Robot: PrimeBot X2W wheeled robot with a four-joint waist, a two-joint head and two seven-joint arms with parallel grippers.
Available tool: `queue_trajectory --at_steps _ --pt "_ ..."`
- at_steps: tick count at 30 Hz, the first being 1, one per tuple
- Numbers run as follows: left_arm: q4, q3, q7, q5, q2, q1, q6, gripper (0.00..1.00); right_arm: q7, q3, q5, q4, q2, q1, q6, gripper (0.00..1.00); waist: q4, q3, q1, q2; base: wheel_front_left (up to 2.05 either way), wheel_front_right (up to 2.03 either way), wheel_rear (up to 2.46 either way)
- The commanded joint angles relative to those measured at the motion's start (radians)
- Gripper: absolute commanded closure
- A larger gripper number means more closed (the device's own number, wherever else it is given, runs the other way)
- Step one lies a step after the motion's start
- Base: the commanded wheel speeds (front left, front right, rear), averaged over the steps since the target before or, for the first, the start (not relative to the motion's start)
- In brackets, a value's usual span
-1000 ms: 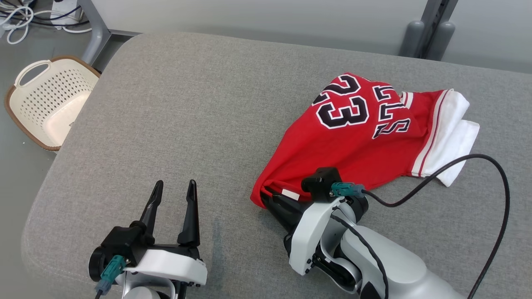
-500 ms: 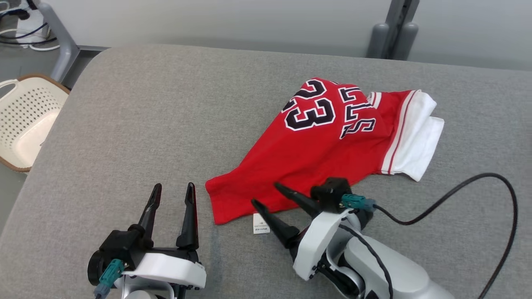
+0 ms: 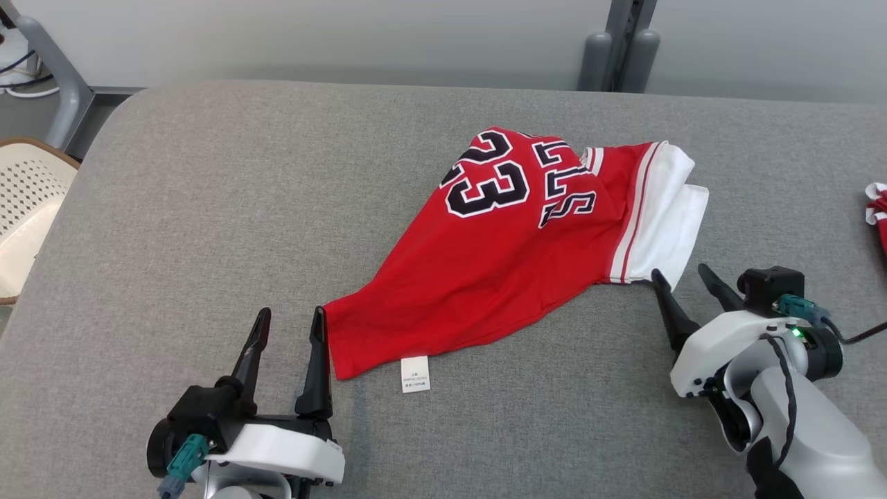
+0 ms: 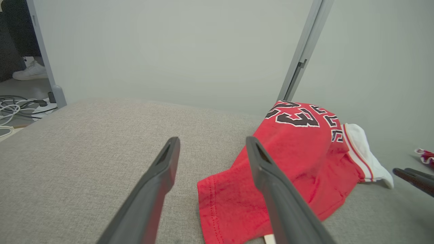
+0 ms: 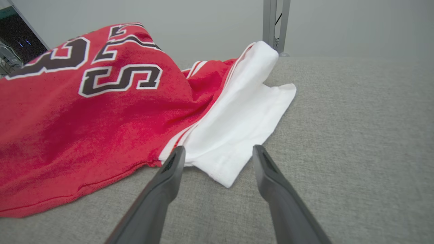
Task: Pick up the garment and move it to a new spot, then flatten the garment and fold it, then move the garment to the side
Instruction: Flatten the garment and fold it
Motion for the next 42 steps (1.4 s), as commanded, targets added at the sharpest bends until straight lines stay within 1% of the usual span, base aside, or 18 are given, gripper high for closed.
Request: queue_trajectory --at_steps 1,2,3,9,10,11,12,13,14,15,16,17,23,28,32,35,39,42 --pt "0.000 0.001 0.000 0.006 0.004 0.001 -0.005 0.00 0.003 -0.041 -0.031 0.032 0.004 -0.021 0.000 0.00 0.006 0.006 0.0000 0.0000 0.00 0.00 0.00" --pt "0.002 -0.001 0.000 0.005 0.004 -0.005 -0.006 0.00 0.012 -0.087 -0.076 0.078 0.013 -0.038 0.000 0.00 0.012 0.010 0.0000 0.0000 0.00 0.00 0.00" --pt "0.004 -0.003 0.000 0.005 0.004 -0.008 -0.007 0.00 0.019 -0.106 -0.094 0.098 0.018 -0.046 0.000 0.00 0.017 0.012 0.0000 0.0000 0.00 0.00 0.00" --pt "0.012 -0.006 0.000 0.004 0.004 -0.013 -0.005 0.00 0.057 -0.169 -0.201 0.200 0.040 -0.089 0.000 0.00 0.038 0.016 0.0000 0.0000 0.00 0.00 0.00" --pt "0.013 -0.006 0.000 0.003 0.004 -0.012 -0.005 0.00 0.066 -0.182 -0.211 0.218 0.042 -0.096 0.000 0.06 0.040 0.015 0.0000 0.0000 0.00 0.00 0.00" --pt "0.014 -0.006 0.000 0.002 0.004 -0.011 -0.005 0.00 0.074 -0.196 -0.220 0.237 0.042 -0.102 0.000 0.24 0.042 0.015 0.0000 0.0000 0.00 0.00 0.00" --pt "0.015 -0.006 0.000 0.001 0.004 -0.011 -0.005 0.00 0.077 -0.208 -0.230 0.252 0.045 -0.107 0.000 0.51 0.044 0.015 0.0000 0.0000 0.00 0.00 0.00" --pt "0.015 -0.006 0.000 0.001 0.004 -0.010 -0.005 0.00 0.081 -0.220 -0.233 0.266 0.050 -0.110 0.000 0.57 0.044 0.014 0.0000 0.0000 0.00 0.00 0.00" --pt "0.016 -0.005 0.000 0.001 0.004 -0.009 -0.005 0.00 0.081 -0.231 -0.236 0.278 0.057 -0.113 0.000 0.69 0.044 0.014 0.0000 0.0000 0.00 0.00 0.00" --pt "0.016 -0.003 0.000 0.001 0.004 -0.007 -0.005 0.00 0.080 -0.237 -0.240 0.286 0.062 -0.116 0.000 0.81 0.043 0.013 0.0000 0.0000 0.00 0.00 0.00" --pt "0.016 -0.001 0.000 0.003 0.004 -0.006 -0.003 0.00 0.072 -0.243 -0.248 0.293 0.063 -0.120 0.000 0.98 0.041 0.012 0.0000 0.0000 0.00 0.00 0.00" --pt "0.016 0.001 0.000 0.005 0.004 -0.004 -0.002 0.00 0.065 -0.249 -0.250 0.299 0.065 -0.124 0.000 1.00 0.039 0.011 0.0000 0.0000 0.00 0.00 0.00" --pt "0.017 0.004 0.000 0.011 0.004 0.010 -0.007 0.00 0.010 -0.283 -0.249 0.291 0.081 -0.116 0.000 1.00 0.011 0.001 0.0000 0.0000 0.00 0.00 0.00" --pt "0.016 0.012 0.000 0.015 0.004 0.014 -0.008 0.00 -0.023 -0.319 -0.229 0.219 0.093 -0.056 0.000 1.00 -0.041 -0.007 0.0000 0.0000 0.00 0.00 0.00" --pt "0.013 0.023 0.000 0.020 0.004 0.018 -0.011 0.00 -0.027 -0.337 -0.213 0.109 0.101 0.034 0.000 1.00 -0.088 -0.010 0.0000 0.0000 0.00 0.00 0.00" --pt "0.008 0.034 0.000 0.025 0.005 0.021 -0.010 0.00 -0.028 -0.349 -0.198 -0.010 0.104 0.125 0.000 1.00 -0.118 -0.012 0.0000 0.0000 0.00 0.00 0.00" --pt "0.001 0.048 0.000 0.034 0.006 0.020 -0.013 0.00 -0.027 -0.283 -0.117 -0.159 0.105 0.250 0.000 1.00 -0.150 -0.013 0.0000 0.0000 0.00 0.00 0.00" --pt "-0.002 0.057 0.000 0.037 0.010 0.018 -0.015 0.00 -0.027 -0.226 -0.063 -0.239 0.104 0.327 0.000 1.00 -0.169 -0.017 0.0000 0.0000 0.00 0.00 0.00"
